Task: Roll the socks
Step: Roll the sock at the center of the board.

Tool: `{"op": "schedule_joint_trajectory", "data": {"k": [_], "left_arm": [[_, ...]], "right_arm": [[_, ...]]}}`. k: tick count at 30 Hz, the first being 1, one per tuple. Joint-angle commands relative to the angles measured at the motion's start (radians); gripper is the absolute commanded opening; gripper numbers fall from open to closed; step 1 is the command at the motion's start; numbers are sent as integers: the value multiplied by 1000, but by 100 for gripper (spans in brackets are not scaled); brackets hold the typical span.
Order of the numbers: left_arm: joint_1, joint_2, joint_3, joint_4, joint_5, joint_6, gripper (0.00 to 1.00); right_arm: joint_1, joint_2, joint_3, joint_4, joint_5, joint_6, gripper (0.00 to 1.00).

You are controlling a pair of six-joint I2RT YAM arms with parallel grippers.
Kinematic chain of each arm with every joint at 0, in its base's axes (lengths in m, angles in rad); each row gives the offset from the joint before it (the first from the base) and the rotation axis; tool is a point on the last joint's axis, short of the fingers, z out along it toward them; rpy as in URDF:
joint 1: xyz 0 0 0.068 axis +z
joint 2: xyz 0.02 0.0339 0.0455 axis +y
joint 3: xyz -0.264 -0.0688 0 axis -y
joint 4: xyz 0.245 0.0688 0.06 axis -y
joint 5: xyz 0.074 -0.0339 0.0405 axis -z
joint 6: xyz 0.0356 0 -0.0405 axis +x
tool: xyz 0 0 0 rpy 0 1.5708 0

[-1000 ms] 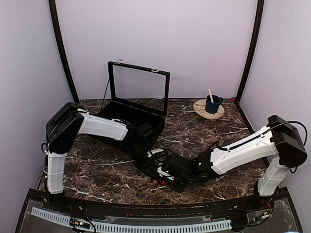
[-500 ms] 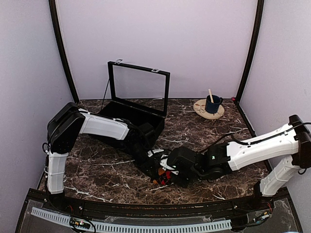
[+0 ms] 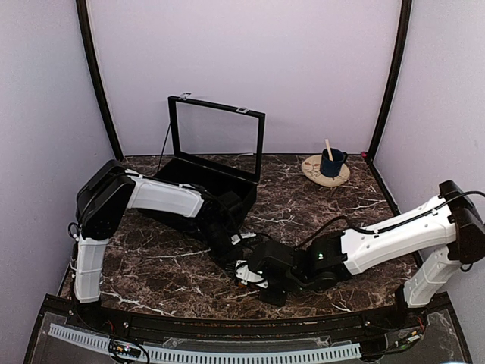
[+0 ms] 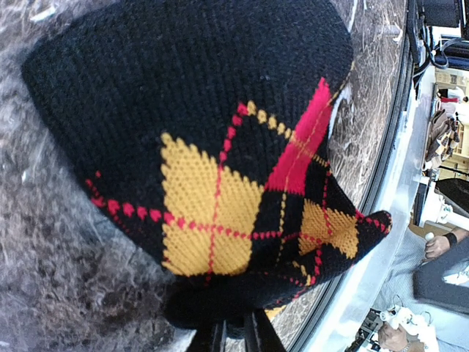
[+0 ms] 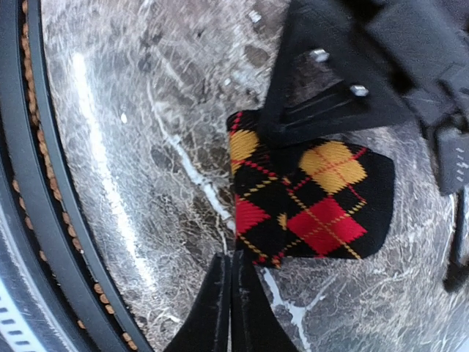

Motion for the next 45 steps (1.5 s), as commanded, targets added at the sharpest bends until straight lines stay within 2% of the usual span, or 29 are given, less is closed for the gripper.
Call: {"op": "schedule_joint_trajectory", "data": {"k": [1, 26, 45], "left_arm": [[-4, 73, -23, -38, -145, 17, 12], [-4, 81, -9, -39, -137, 20, 12], [-3, 94, 15, -59, -134, 35, 13]], "right_arm": [[5, 58, 32, 51, -28, -7, 2], [-100, 111, -58, 131, -109, 41, 1], [-130, 119, -150, 120, -68, 124, 2]]}}
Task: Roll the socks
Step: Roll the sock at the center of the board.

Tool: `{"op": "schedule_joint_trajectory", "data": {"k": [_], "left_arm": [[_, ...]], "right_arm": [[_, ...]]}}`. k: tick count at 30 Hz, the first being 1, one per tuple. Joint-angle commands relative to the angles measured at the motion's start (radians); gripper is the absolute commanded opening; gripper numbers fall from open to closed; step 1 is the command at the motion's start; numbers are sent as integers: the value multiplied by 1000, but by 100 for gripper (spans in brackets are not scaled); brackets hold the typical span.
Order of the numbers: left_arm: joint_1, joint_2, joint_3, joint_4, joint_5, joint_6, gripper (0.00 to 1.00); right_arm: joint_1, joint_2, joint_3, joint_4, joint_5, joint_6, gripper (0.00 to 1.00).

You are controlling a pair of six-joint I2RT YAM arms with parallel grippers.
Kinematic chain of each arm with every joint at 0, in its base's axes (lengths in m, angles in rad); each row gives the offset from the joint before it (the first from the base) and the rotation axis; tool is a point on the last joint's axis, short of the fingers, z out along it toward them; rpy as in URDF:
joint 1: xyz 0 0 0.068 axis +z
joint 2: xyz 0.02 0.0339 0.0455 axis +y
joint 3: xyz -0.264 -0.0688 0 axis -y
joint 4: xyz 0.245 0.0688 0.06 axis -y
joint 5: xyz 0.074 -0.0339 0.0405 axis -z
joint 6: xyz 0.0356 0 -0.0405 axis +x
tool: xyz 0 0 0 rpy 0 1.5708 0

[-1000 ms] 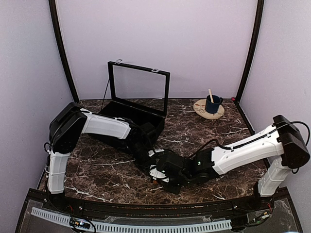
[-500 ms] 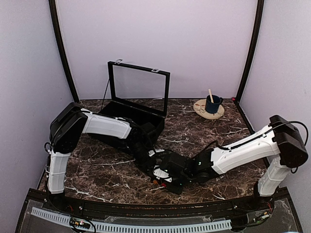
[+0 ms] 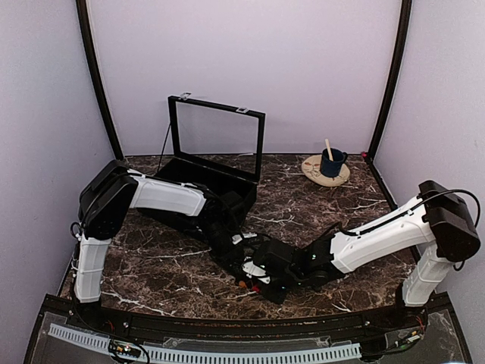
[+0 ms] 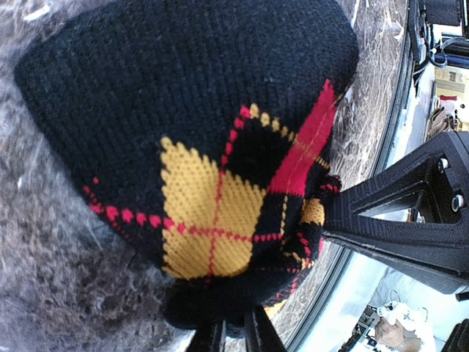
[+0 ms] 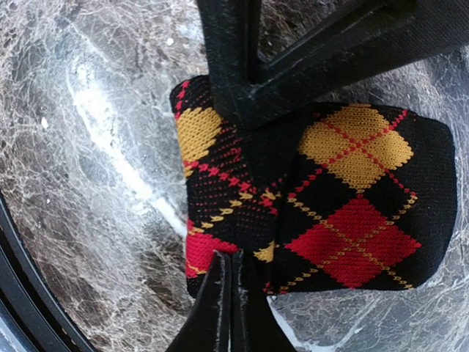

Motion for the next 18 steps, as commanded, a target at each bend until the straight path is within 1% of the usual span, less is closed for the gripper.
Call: {"op": "schedule_joint_trajectory", "data": {"k": [1, 5, 9, 12, 18], "left_arm": [[-4, 71, -22, -16, -141, 23, 13], [-4, 80, -21, -18, -139, 24, 13], [-3, 86, -12, -27, -139, 27, 13], [-3, 87, -3, -36, -141, 31, 13], [-3, 101, 22, -57, -139, 36, 13]], "right_arm": [[-17, 9, -44, -67, 45, 32, 3], [-15, -43, -31, -90, 78, 30, 8], [-5, -90, 16, -129, 116, 5, 15], [12, -100, 58, -166, 138, -24, 19], [76, -100, 97, -198, 139, -79, 24]]}}
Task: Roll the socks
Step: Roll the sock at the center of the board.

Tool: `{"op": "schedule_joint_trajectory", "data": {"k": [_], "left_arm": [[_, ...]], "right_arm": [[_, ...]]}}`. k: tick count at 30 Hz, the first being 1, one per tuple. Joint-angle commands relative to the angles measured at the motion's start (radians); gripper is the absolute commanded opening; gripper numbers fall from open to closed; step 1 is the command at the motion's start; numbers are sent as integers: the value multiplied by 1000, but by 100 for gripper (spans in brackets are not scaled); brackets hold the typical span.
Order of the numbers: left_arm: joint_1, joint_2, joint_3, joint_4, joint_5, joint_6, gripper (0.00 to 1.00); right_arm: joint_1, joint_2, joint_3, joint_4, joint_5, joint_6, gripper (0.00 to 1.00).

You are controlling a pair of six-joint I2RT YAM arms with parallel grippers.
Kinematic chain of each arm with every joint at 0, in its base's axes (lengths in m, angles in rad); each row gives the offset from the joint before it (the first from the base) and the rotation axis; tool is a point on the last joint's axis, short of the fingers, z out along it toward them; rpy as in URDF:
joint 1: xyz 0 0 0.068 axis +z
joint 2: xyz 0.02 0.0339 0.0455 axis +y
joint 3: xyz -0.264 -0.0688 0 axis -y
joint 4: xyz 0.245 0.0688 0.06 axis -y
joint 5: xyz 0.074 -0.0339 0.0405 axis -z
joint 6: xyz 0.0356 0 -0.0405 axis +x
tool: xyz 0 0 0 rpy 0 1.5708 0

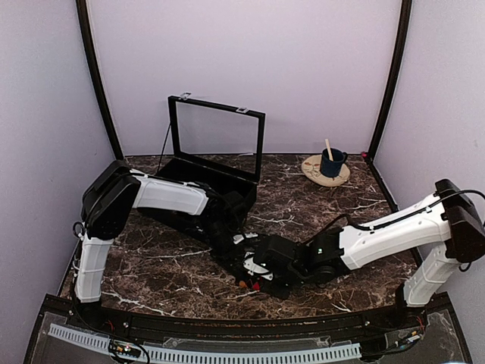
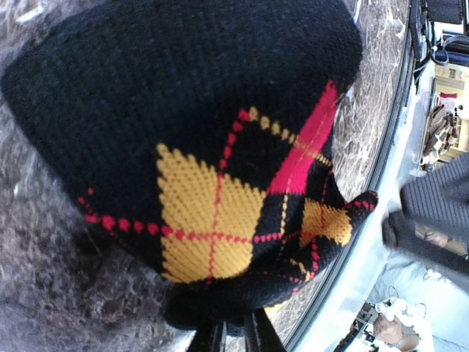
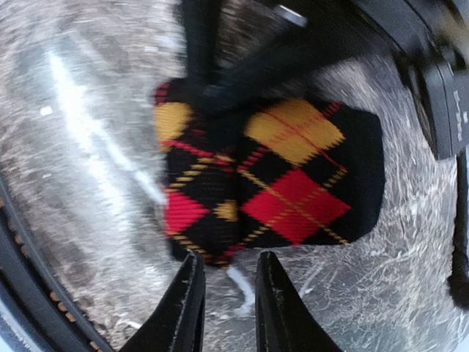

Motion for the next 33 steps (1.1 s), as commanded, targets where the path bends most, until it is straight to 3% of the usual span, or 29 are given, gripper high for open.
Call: {"op": "schedule_joint_trajectory", "data": {"k": [1, 13, 33], "left_arm": [[-3, 82, -8, -22, -141, 26, 12], [-2, 99, 19, -51, -139, 42, 12], [1, 102, 24, -56, -132, 40, 12]], "right_arm": [[62, -25, 46, -43, 24, -53, 25], [103, 47, 86, -52, 15, -108, 37], [55, 150, 85, 4, -28, -169, 34]]}}
